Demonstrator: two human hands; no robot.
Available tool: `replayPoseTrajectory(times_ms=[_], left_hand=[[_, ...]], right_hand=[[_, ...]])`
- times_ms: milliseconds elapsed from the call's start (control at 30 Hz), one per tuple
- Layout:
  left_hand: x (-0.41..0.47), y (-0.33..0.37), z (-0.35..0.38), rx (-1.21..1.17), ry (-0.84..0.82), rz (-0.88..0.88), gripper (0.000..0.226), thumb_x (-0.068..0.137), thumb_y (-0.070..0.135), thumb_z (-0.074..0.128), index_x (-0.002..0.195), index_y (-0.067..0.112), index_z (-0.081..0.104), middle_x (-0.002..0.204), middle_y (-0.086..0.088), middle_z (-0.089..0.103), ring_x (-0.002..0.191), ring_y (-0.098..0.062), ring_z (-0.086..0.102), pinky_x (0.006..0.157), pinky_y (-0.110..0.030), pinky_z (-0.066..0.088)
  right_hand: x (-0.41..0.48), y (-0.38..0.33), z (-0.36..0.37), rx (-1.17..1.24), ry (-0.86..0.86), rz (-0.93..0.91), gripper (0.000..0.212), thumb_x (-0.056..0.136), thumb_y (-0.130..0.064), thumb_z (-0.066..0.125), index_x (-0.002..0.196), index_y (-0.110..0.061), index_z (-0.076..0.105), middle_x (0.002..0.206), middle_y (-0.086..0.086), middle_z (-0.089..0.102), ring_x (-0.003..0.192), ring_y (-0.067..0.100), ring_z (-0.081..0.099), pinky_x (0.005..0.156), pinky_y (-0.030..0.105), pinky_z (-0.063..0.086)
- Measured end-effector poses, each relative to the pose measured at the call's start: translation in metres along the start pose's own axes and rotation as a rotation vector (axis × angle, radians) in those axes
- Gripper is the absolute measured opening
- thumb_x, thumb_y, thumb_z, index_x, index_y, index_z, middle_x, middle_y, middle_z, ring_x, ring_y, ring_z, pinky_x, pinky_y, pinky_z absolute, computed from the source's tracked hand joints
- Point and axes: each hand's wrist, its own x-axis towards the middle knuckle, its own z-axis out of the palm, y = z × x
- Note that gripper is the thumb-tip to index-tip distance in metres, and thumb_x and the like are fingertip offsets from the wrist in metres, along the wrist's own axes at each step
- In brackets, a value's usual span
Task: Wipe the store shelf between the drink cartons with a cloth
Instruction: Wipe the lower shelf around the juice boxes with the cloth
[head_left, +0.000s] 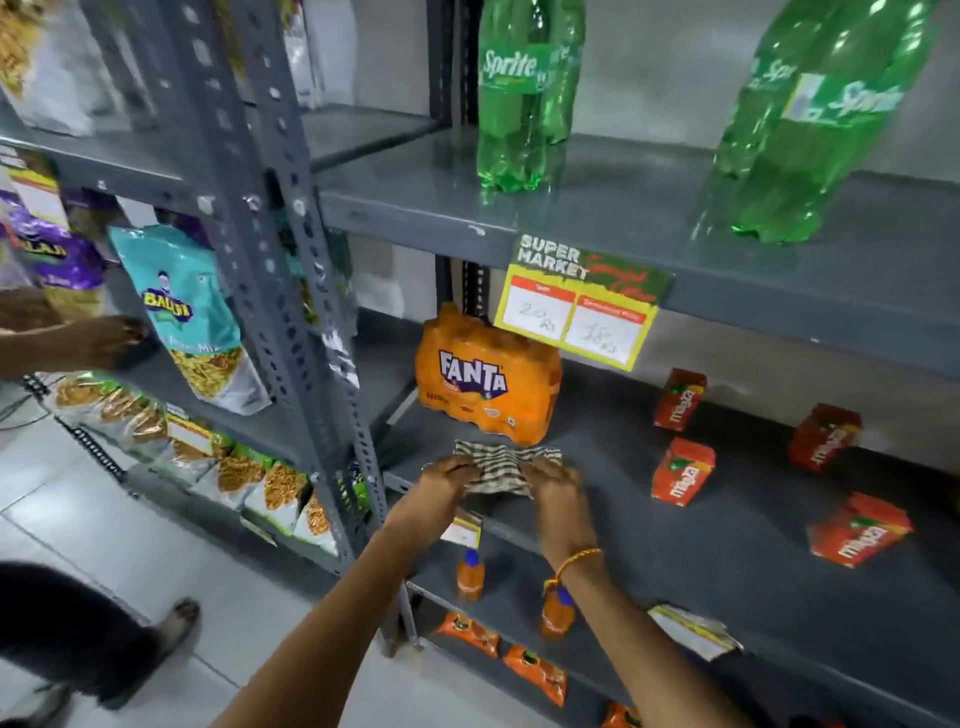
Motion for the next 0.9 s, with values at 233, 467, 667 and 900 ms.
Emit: replayPoseTrajectory(times_ms=[233, 467, 667, 900], left_hand=[[-0.002, -0.027, 0.018, 0.023, -0.063, -0.002, 0.036, 0.087, 0.023, 0.048, 0.120, 0.013, 0.058, 0.124, -0.012, 0.060, 0.115, -0.031, 0.052, 0.090, -0.045, 0.050], [0.025, -0.044, -0.003, -0.079, -0.048, -0.406, 0.057, 0.096, 0.014, 0.039, 0.146, 0.020, 0.012, 0.154, -0.008, 0.016, 0.137, -0.027, 0.022, 0.109, -0.045, 0.030], [0.022, -0.061, 0.025, 0.111, -0.154, -0.363, 0.065, 0.087, 0.036, 0.004, 0.144, 0.008, 0.018, 0.154, -0.010, 0.019, 0.141, -0.022, 0.012, 0.114, -0.039, 0.013], [0.023, -0.067, 0.031, 0.119, -0.119, -0.303, 0.059, 0.090, 0.033, 0.015, 0.142, 0.009, 0.026, 0.150, -0.011, 0.030, 0.139, -0.023, 0.022, 0.112, -0.041, 0.021]], right_hand=[[0.002, -0.001, -0.004, -0.126, -0.158, 0.115, 0.032, 0.075, -0.028, 0.070, 0.106, -0.024, 0.067, 0.128, -0.001, 0.062, 0.118, 0.036, 0.049, 0.089, 0.051, 0.046], [0.034, -0.021, -0.008, 0.155, -0.253, -0.083, 0.052, 0.086, -0.034, 0.061, 0.133, -0.017, 0.047, 0.149, 0.004, 0.040, 0.140, 0.023, 0.024, 0.116, 0.038, 0.026], [0.059, -0.021, 0.031, -0.036, -0.470, -0.063, 0.049, 0.095, -0.039, 0.041, 0.142, -0.032, 0.027, 0.157, 0.001, 0.023, 0.145, 0.028, 0.013, 0.118, 0.048, 0.016], [0.048, -0.023, 0.040, -0.012, -0.388, -0.056, 0.049, 0.093, -0.016, 0.048, 0.138, -0.032, 0.037, 0.153, -0.001, 0.033, 0.142, 0.026, 0.026, 0.118, 0.042, 0.023]])
